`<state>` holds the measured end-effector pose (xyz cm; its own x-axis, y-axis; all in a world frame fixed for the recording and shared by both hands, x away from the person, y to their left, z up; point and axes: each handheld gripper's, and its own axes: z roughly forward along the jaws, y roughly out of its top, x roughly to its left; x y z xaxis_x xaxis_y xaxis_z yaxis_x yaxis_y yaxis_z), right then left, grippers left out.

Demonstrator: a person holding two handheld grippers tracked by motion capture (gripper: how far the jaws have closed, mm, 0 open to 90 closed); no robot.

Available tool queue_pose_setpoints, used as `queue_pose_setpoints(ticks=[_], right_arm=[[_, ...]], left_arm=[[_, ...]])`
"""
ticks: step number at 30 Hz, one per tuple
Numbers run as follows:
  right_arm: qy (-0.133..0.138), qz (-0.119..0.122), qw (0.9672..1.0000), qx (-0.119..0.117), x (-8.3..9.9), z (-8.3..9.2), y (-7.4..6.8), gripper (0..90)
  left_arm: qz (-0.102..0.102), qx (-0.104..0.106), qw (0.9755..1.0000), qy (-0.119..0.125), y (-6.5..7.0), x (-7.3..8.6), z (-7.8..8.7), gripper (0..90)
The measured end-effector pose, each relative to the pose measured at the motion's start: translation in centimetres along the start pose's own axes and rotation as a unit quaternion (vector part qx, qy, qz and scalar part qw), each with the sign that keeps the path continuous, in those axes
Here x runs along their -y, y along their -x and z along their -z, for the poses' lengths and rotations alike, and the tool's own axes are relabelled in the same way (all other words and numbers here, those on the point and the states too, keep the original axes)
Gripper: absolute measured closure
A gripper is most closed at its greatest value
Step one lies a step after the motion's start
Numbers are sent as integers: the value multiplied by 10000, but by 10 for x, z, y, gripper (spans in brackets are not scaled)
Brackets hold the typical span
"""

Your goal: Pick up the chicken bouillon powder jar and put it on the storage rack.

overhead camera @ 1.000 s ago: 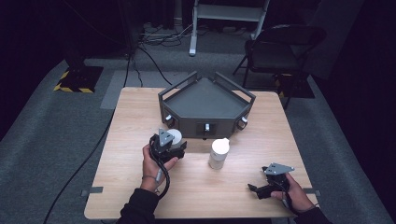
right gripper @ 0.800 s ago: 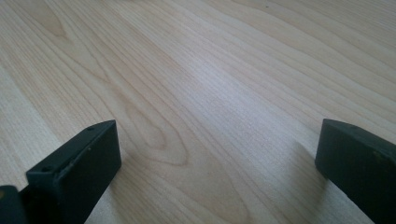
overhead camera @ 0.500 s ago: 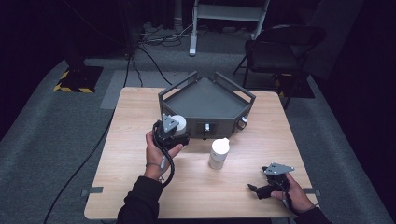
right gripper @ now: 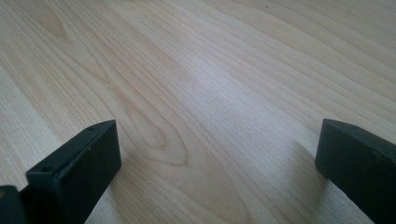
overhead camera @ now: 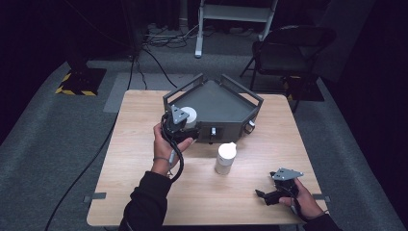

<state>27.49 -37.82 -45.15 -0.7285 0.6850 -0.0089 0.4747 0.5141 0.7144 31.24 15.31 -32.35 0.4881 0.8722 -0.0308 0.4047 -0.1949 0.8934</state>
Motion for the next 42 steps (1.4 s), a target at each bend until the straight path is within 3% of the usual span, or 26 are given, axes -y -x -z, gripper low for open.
queue_pose_setpoints(ticks=[10, 18, 25, 42], right_arm=[[0, -1, 10000, 0, 0, 0, 0, 0], [1, -2, 10000, 1, 0, 0, 0, 0], [1, -2, 10000, -1, 0, 0, 0, 0], [4, 4, 10000, 1, 0, 0, 0, 0]], left_arm=[[-23, 1, 10000, 55, -2, -24, -8, 329], [-192, -19, 9998, 81, 2, -42, -20, 330], [-250, -21, 9996, 84, 2, -49, -33, 330], [-198, -293, 9993, -97, -6, -62, -66, 330]])
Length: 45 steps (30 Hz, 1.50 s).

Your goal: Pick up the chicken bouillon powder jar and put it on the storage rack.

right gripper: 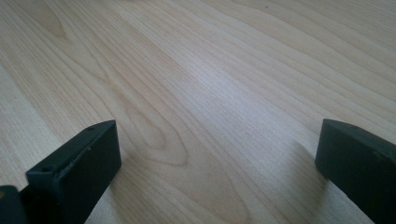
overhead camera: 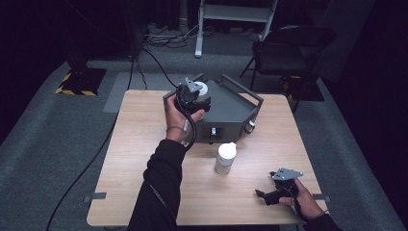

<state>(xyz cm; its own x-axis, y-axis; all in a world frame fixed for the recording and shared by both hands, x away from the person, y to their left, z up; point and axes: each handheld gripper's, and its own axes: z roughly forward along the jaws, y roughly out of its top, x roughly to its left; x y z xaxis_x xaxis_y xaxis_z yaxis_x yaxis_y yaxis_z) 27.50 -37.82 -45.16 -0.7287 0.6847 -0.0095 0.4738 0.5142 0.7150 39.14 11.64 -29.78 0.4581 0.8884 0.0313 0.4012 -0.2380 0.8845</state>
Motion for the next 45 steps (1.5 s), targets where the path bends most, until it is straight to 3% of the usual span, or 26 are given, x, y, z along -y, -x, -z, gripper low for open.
queue_pose_setpoints(ticks=[2, 6, 15, 17, 20, 37, 43, 45], right_arm=[[1, 11, 10000, -8, 0, 0, 0, 0], [1, 18, 10000, -13, 0, 0, 1, 0], [-1, 17, 10000, -20, 0, 0, 1, 0], [1, 23, 10000, -20, 0, 0, 1, 0], [-1, 18, 10000, -20, 0, 0, 1, 0], [0, 18, 10000, -19, 0, 0, 1, 0], [-3, 18, 10000, -20, 0, 0, 1, 0], [-1, 16, 10000, -20, 0, 0, 1, 0]], left_arm=[[66, -22, 10000, 0, -2, 0, -5, 330], [-6, -78, 9999, -76, -1, -4, -14, 330], [162, -148, 9995, -226, -1, 3, -32, 330], [253, -61, 9995, -198, -5, 5, -33, 330], [145, -63, 9996, -242, -2, 2, -34, 330], [365, 25, 9991, -231, -12, 4, -35, 327], [328, -5, 9992, -209, -10, 5, -35, 326], [216, -87, 9996, -179, -6, 5, -35, 321]])
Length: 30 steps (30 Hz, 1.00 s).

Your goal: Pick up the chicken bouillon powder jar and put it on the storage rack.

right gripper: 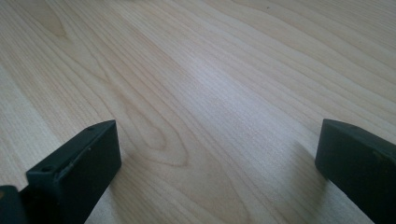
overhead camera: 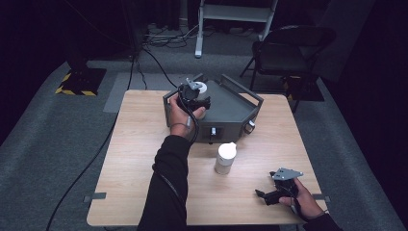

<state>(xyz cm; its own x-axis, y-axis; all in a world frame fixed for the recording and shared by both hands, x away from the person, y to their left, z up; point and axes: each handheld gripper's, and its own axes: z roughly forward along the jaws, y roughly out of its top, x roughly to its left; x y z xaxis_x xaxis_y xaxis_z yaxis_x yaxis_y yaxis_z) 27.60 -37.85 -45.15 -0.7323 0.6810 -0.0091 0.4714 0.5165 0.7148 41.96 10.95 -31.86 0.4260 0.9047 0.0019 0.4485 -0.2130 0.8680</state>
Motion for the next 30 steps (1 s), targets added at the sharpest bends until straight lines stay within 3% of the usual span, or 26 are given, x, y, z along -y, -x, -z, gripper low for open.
queue_pose_setpoints(ticks=[5, 10, 16, 22, 30], right_arm=[[-1, 10, 10000, -4, 0, 0, 0, 0], [-1, 11, 10000, -6, 0, 0, 0, 0], [-2, 9, 10000, -6, 0, 0, 0, 0], [-2, 10, 10000, -7, 0, 0, 0, 0], [-7, 16, 10000, -8, 0, 0, 0, 0]], left_arm=[[-143, -66, 9998, 80, 6, -1, 1, 240], [-236, -302, 9991, 171, 14, -1, 5, 135], [-256, -255, 9989, 283, 12, -1, 13, 17], [-344, -170, 9984, 419, 9, -1, 24, 9], [-630, -48, 9959, 640, 9, 1, 43, 13]])
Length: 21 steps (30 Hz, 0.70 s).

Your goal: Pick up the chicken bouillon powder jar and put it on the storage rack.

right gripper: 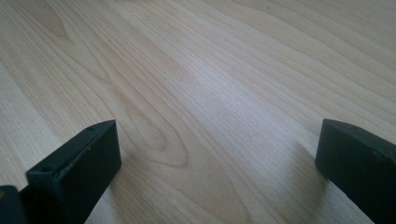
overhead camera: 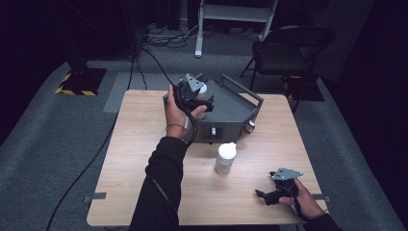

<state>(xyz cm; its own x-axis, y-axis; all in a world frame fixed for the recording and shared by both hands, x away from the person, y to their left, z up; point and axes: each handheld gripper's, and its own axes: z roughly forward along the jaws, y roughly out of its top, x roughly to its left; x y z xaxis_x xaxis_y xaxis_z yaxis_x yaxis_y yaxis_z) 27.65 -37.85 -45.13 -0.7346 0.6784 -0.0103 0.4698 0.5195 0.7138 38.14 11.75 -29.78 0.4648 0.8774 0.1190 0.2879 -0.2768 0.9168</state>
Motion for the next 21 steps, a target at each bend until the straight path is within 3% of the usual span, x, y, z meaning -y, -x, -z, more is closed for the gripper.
queue_pose_setpoints(ticks=[9, 14, 21], right_arm=[[5, 3, 10000, 2, 0, 0, 0, 0], [-1, -7, 10000, 5, 0, 0, 0, 0], [-4, -6, 10000, 5, 0, 0, 0, 0]], left_arm=[[-171, 65, 9997, 174, 2, 3, 22, 17], [-164, 76, 9996, 200, 1, 8, 32, 17], [-332, 85, 9994, 107, 2, 14, 44, 17]])
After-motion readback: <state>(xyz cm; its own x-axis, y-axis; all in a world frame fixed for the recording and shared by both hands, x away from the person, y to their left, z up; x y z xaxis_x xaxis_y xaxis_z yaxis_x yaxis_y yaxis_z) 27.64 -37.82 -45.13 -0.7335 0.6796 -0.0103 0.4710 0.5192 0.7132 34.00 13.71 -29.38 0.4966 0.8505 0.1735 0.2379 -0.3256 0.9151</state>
